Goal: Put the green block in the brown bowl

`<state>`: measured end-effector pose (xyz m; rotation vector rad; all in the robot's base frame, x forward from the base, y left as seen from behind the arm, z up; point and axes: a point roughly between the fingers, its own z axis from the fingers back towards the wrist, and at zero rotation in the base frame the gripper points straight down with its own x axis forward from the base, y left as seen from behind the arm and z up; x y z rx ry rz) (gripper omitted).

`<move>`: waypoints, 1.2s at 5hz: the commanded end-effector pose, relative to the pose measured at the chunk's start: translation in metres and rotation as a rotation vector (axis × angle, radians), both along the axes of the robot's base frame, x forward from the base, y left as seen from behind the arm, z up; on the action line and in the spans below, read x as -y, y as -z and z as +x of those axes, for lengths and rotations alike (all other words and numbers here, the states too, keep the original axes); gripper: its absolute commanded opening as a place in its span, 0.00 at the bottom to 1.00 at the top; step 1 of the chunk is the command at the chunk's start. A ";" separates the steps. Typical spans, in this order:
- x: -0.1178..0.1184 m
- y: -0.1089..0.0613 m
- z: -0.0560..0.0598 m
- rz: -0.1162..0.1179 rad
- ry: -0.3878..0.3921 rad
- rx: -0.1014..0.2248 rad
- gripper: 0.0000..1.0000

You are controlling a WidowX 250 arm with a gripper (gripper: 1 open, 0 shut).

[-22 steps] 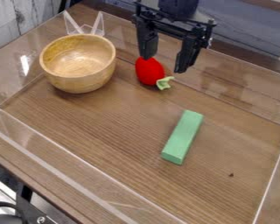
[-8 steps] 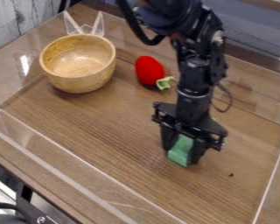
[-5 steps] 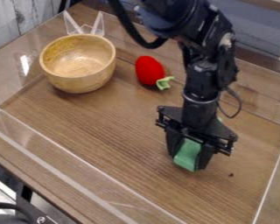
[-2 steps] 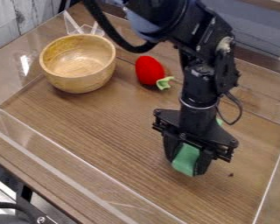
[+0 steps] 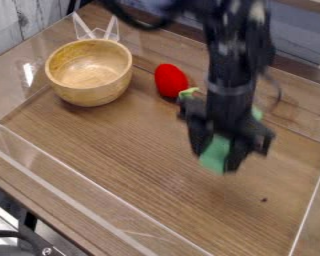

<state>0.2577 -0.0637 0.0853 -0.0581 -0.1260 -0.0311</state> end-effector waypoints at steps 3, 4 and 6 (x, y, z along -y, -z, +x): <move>-0.080 -0.070 0.020 0.044 -0.205 0.140 0.00; -0.106 -0.074 0.017 0.066 -0.298 0.138 0.00; -0.151 -0.067 0.018 0.111 -0.438 0.134 0.00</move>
